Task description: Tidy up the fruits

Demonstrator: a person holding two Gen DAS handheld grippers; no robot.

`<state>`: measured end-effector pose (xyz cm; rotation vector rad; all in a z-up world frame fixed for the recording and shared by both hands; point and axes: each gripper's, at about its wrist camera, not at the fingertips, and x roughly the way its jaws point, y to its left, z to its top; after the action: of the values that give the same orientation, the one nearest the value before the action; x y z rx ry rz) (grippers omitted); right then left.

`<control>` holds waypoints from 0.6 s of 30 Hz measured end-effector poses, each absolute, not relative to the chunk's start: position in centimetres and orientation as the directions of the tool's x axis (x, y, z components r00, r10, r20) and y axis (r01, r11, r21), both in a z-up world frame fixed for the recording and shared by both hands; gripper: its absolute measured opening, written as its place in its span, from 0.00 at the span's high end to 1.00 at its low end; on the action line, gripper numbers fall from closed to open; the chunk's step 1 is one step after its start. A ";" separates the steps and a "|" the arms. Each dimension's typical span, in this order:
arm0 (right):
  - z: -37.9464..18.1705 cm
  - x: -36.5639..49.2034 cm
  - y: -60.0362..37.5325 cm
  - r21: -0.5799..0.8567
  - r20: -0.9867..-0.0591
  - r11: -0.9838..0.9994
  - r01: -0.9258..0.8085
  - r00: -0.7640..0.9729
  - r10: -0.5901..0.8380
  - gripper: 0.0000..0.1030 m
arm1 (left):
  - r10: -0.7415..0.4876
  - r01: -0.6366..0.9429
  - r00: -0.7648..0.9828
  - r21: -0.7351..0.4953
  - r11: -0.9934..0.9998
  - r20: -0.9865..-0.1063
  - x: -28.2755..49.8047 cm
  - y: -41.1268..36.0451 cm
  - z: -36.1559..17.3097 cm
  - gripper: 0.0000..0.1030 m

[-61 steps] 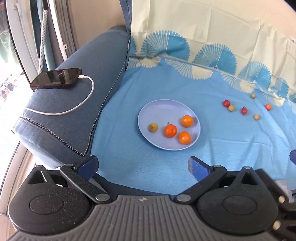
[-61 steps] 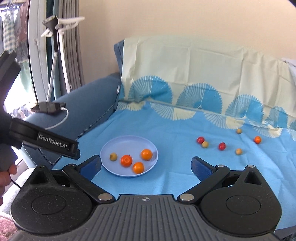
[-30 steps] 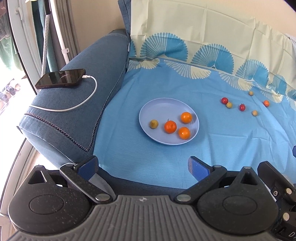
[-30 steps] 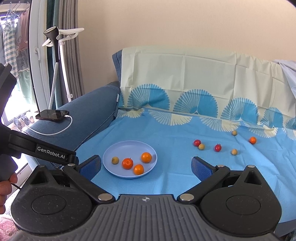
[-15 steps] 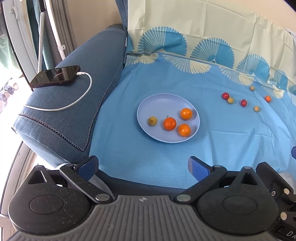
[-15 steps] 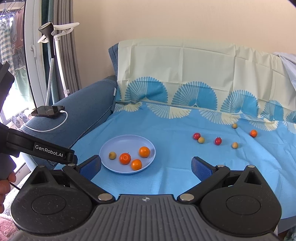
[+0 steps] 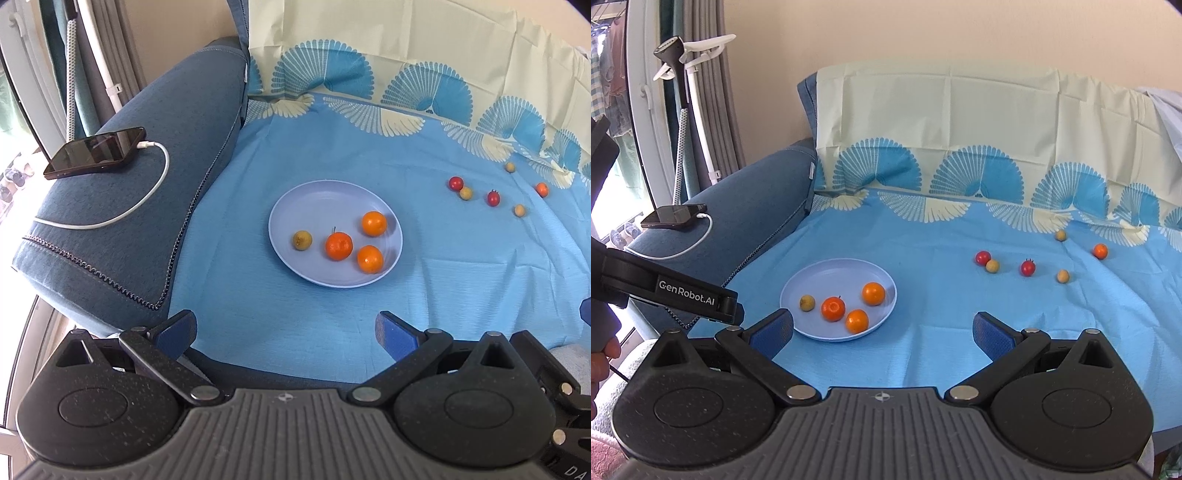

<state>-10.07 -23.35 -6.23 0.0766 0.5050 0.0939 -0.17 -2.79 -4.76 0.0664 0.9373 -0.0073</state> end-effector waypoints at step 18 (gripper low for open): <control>-7.3 -7.6 -24.6 0.122 -0.520 0.991 -0.051 0.847 0.108 0.01 | 0.023 0.051 0.568 0.063 0.997 -0.823 2.0 -4.1 -5.2 0.00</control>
<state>-7.57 -24.60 -7.28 0.1054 0.5543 0.0843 2.03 -4.07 -5.24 0.0822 0.9669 -0.0164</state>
